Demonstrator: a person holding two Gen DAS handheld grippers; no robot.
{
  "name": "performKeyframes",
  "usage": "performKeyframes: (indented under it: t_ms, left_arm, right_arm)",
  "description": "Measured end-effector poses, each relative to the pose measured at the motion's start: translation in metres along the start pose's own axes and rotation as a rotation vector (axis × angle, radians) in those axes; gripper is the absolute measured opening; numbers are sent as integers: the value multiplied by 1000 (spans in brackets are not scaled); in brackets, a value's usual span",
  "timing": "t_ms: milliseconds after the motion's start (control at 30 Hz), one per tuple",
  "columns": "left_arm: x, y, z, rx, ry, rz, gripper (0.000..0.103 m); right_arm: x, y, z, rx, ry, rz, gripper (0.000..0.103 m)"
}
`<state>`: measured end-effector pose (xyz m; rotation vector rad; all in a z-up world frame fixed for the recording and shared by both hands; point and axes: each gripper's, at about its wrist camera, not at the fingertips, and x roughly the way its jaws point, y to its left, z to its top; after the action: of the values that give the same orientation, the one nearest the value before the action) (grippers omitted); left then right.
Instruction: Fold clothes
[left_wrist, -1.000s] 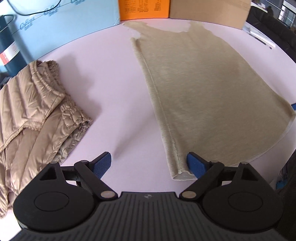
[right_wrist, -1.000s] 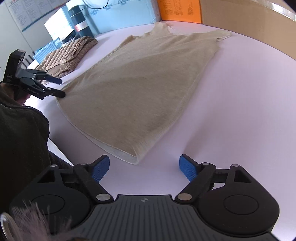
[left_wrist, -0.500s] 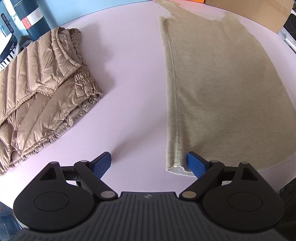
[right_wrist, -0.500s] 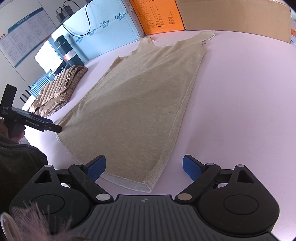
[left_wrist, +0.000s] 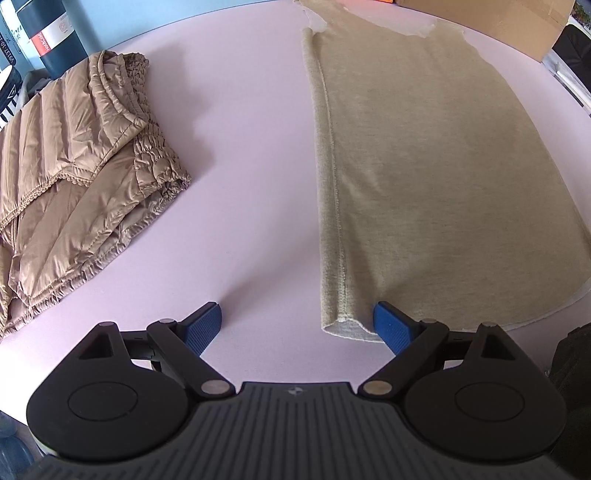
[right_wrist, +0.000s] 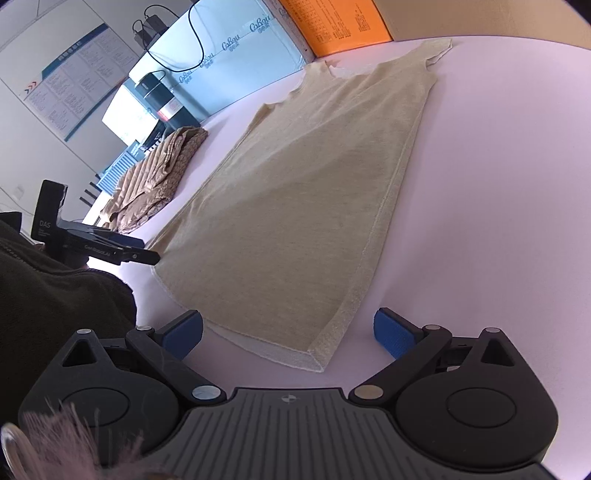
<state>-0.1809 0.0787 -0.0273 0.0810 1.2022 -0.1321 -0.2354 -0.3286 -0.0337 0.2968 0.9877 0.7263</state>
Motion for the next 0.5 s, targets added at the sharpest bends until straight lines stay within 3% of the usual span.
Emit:
performKeyframes:
  t_ms: [133, 300, 400, 500]
  left_arm:
    - [-2, 0, 4, 5, -4, -30, 89]
    - [-6, 0, 1, 15, -24, -154, 89]
    - [-5, -3, 2, 34, -27, -164, 89]
    - [-2, -7, 3, 73, -20, -165, 89]
  right_arm:
    - [-1, -1, 0, 28, -1, 15, 100]
    - [-1, -4, -1, 100, -6, 38, 100]
    - [-2, -12, -1, 188, -35, 56, 99]
    - [-2, -14, 3, 187, -19, 64, 98]
